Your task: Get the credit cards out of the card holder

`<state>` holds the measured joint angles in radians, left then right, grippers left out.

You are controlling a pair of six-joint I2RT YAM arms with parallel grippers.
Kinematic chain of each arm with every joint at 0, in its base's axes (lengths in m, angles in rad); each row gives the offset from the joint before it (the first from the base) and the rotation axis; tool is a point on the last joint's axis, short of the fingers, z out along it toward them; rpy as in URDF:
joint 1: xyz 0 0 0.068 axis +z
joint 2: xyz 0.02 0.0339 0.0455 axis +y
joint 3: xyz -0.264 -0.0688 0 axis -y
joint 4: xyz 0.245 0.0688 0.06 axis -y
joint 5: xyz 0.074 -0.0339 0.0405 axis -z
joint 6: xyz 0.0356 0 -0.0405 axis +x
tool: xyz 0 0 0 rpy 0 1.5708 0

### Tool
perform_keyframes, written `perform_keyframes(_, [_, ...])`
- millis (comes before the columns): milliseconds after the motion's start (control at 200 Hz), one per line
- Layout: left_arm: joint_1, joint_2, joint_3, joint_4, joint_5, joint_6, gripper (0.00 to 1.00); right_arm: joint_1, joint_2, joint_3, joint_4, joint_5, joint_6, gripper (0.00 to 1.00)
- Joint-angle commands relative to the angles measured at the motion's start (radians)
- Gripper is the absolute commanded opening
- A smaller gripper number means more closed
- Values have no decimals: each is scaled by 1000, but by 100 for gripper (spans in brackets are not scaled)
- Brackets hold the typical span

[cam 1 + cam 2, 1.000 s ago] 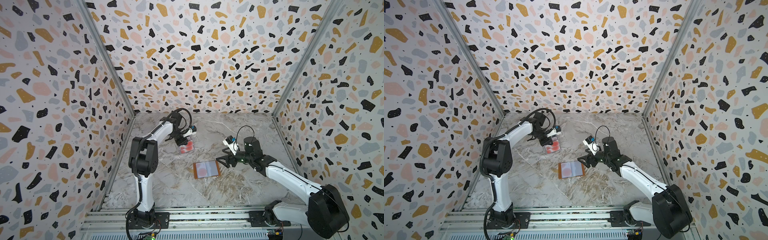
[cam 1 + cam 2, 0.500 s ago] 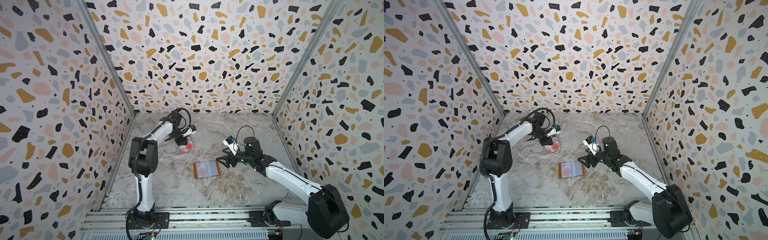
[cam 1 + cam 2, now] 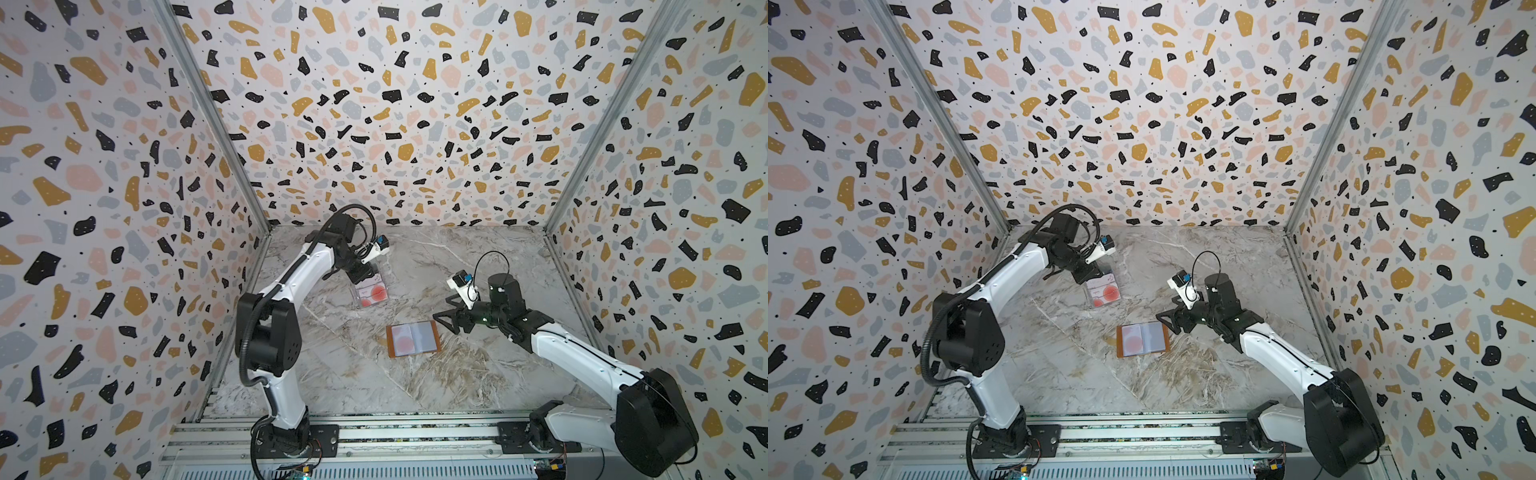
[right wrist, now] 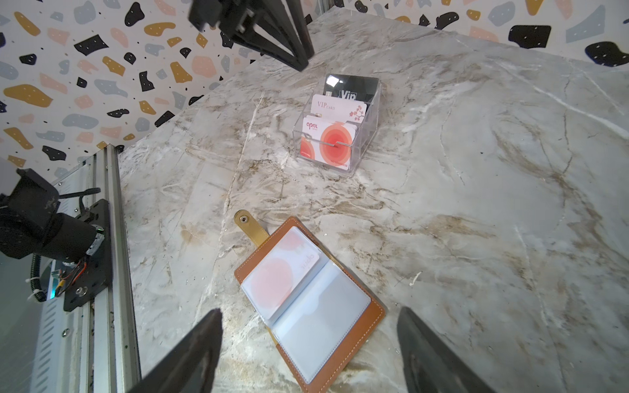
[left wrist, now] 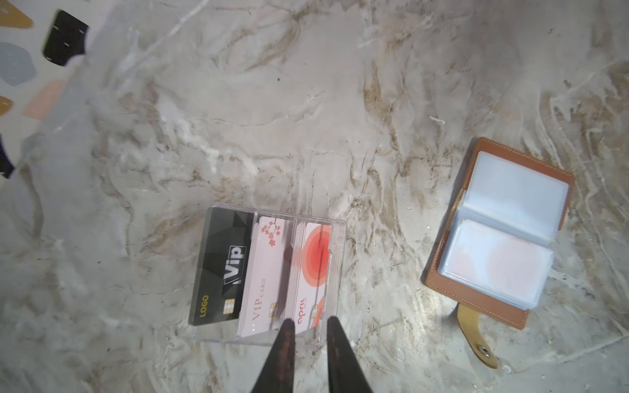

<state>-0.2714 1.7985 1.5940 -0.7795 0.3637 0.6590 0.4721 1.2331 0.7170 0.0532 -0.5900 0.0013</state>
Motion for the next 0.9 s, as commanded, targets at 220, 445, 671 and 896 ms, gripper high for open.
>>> perform_keyframes(220, [-89,-226,-300,219,-109,-307,23,3,40,37,-2,87,76,79])
perform_keyframes(445, [-220,-413,-632,525,-43,-542,20,82,87,76,-51,269,70,79])
perform_keyframes(671, [-315,-503,-892,771,-74,-734,14,119,144,99,-30,306,114,78])
perform_keyframes(896, [-330,-527,-1070,926,-136,-854,13,185,201,126,-32,386,136,79])
